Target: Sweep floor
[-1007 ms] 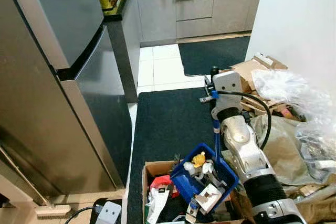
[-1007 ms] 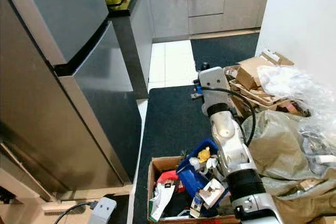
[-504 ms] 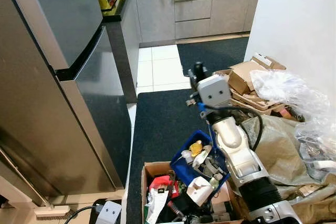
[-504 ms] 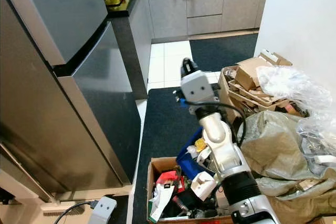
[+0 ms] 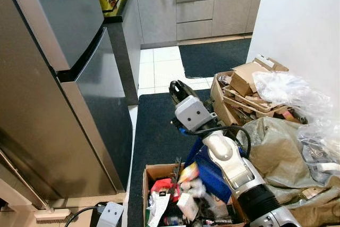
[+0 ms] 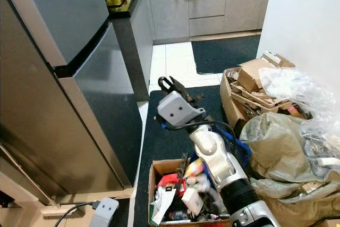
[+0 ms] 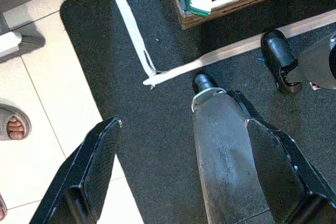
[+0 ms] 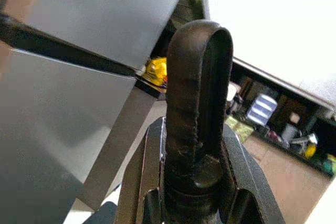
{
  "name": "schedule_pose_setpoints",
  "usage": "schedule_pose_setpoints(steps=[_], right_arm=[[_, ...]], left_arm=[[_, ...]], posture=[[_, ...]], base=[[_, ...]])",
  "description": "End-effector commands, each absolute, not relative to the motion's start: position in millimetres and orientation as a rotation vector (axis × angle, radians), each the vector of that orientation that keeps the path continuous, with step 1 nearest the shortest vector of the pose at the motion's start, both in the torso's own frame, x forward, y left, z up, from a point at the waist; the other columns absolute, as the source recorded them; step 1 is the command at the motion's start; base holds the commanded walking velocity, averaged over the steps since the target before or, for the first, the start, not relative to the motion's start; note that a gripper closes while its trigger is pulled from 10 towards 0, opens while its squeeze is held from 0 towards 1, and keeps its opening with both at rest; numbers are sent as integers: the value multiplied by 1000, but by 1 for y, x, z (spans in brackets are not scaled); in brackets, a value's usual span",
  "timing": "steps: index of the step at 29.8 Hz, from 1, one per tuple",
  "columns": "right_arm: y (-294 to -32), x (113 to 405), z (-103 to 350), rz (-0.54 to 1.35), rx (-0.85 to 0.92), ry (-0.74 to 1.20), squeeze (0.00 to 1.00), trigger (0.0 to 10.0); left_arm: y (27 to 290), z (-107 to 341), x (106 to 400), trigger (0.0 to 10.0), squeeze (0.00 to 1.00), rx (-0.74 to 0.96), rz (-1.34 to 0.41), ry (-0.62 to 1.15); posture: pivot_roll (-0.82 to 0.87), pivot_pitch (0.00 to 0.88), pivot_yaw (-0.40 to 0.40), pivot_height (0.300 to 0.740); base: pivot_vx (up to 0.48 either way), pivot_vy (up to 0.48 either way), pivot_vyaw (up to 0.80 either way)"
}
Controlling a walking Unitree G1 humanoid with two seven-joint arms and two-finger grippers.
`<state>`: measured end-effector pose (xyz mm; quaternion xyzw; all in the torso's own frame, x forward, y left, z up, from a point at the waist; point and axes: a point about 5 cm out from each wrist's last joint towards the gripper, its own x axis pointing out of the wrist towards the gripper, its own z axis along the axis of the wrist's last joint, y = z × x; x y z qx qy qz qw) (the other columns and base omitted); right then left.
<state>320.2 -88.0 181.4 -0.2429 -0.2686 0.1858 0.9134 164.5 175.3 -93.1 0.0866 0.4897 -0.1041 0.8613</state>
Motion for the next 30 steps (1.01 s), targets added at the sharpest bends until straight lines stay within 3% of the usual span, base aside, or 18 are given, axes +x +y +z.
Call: schedule_pose_setpoints(steps=[1,14,24,27,30], right_arm=[[-85,322,197,376,-471,-625,0,10000],[-96,328,213,313,-408,-652,0,10000],[-124,343,247,231,-285,-656,0,10000],[-136,350,248,203,-200,-587,0,10000],[-147,359,241,161,-7,-457,0,10000]], left_arm=[[181,-93,163,10000,0,196,-210,1041],[183,-93,164,10000,0,205,-211,1039],[184,-92,167,10000,0,226,-189,1032],[183,-91,168,10000,0,225,-170,1029],[184,-91,171,10000,0,234,-156,1029]], posture=[[-77,0,69,740],[-74,0,71,740],[-84,0,73,740],[-95,0,76,740],[-104,0,79,740]], base=[[0,0,0],[0,0,0],[0,0,0],[0,0,0],[0,0,0]])
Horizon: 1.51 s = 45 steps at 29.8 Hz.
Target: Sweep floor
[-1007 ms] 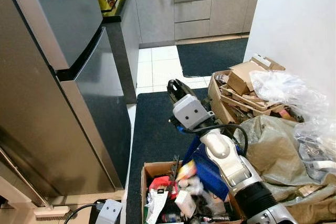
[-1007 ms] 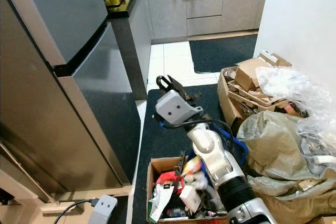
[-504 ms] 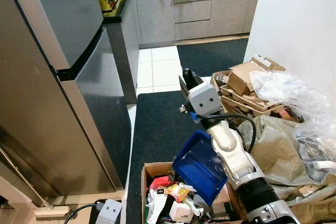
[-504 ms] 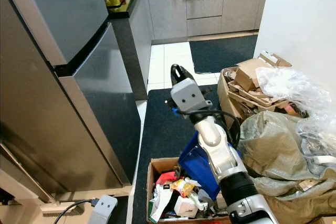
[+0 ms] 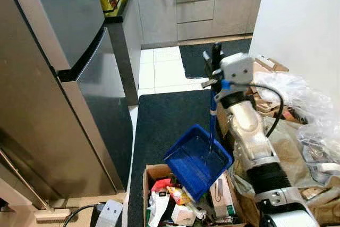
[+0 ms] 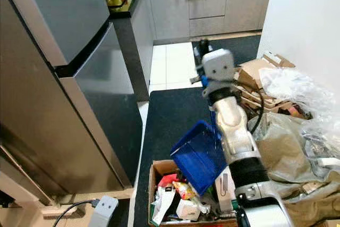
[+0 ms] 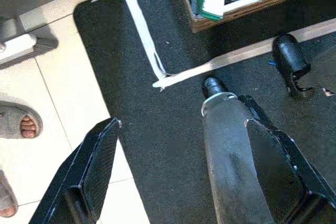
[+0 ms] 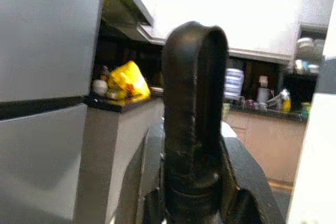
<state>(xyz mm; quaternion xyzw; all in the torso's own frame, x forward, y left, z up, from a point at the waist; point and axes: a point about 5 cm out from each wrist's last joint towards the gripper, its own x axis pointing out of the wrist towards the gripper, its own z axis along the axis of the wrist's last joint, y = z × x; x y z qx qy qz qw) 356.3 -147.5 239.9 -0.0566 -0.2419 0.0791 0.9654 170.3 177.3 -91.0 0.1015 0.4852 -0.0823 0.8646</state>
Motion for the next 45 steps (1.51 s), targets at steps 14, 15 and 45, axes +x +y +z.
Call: schedule_pose_setpoints(steps=[14,15,45], right_arm=[[-144,362,206,157,125,-232,0,10000],[-145,361,206,156,132,-223,0,10000],[-172,359,190,31,90,-92,0,10000]], left_arm=[[184,-89,174,10000,0,257,-136,1037],[185,-89,174,10000,0,260,-137,1038],[185,-90,174,10000,0,288,-163,1044]], posture=[[-112,0,81,740],[-113,0,84,740],[-124,0,90,740]], base=[[-52,0,0],[-255,0,0],[-291,0,0]])
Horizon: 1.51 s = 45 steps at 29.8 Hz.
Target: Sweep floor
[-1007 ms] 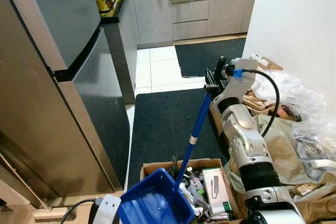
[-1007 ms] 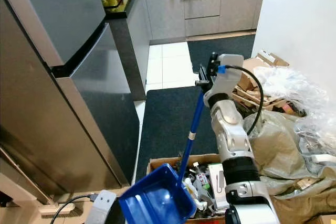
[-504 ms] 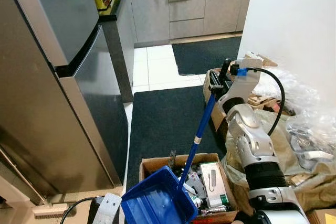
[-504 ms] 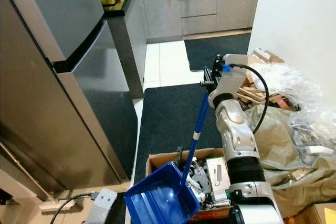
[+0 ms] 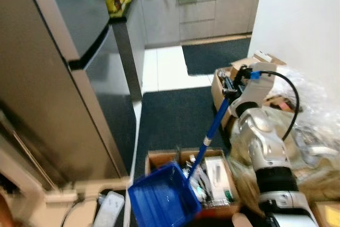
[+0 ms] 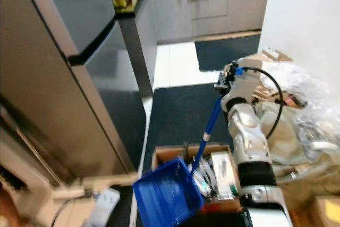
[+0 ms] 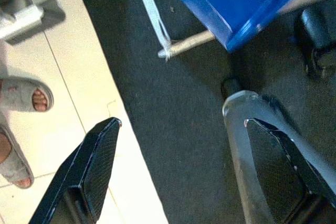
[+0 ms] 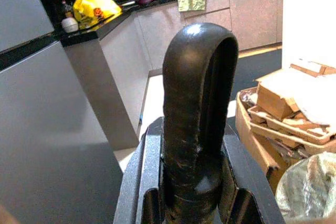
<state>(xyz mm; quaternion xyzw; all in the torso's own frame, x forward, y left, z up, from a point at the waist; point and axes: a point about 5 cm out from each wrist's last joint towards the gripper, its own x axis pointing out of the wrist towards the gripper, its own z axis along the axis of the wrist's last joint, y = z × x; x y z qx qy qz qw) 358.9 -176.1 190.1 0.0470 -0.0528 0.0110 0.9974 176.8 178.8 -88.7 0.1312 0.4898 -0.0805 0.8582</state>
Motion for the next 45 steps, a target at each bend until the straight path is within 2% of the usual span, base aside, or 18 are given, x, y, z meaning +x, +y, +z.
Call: schedule_pose_setpoints(steps=[1,11,18,22,29,30,36,45], right_arm=[[-173,359,189,27,87,-88,0,10000],[-176,359,188,11,91,-80,0,10000],[-183,358,196,12,166,-105,0,10000],[-199,355,207,6,201,-139,0,10000],[-207,355,208,-11,200,-141,0,10000],[-216,353,209,-28,211,-145,0,10000],[-221,351,208,-40,200,-136,0,10000],[-226,350,196,-85,121,-74,0,10000]], left_arm=[[185,-90,173,10000,0,288,-164,1044],[185,-90,174,10000,0,290,-167,1044],[185,-89,175,10000,0,288,-165,1041],[185,-89,175,10000,0,289,-170,1043],[185,-89,175,10000,0,289,-170,1044],[186,-89,174,10000,0,289,-170,1046],[186,-89,173,10000,0,292,-174,1048],[187,-89,173,10000,0,299,-183,1045]], posture=[[-124,0,89,740],[-122,0,91,740],[-123,0,97,740],[-124,0,98,740],[-123,0,98,740],[-126,0,99,740],[-130,0,101,740],[-130,0,108,740]], base=[[-300,0,0],[-299,0,0],[-300,0,0],[-304,0,0],[-304,0,0],[-304,0,0],[-305,0,0],[-306,0,-713]])
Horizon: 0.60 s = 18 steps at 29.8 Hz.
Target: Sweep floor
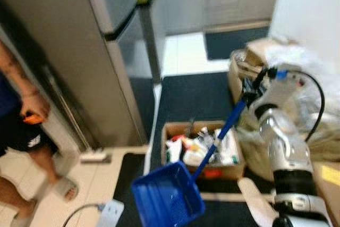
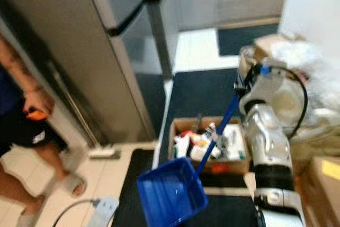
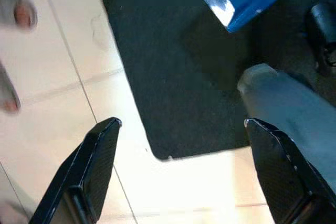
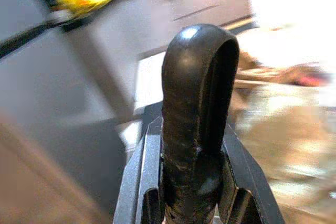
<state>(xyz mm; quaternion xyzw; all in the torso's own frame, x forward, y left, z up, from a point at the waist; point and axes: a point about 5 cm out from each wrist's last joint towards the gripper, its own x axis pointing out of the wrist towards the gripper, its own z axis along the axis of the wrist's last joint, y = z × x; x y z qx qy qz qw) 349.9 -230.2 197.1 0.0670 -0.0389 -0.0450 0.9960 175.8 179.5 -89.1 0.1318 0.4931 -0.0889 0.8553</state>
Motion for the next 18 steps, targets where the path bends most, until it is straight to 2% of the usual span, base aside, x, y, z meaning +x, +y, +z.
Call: schedule_pose_setpoints(steps=[1,9,18], right_arm=[[-226,350,193,-94,107,-60,0,10000],[-225,350,183,-129,56,-15,0,10000],[-226,348,169,-194,4,42,0,10000]], left_arm=[[187,-89,173,10000,0,300,-183,1044],[187,-89,173,10000,0,297,-183,1047],[187,-90,172,10000,0,281,-177,1046]], posture=[[-130,0,108,740],[-127,0,107,740],[-127,0,105,740]], base=[[-300,0,-800],[-295,0,-800],[0,0,-800]])
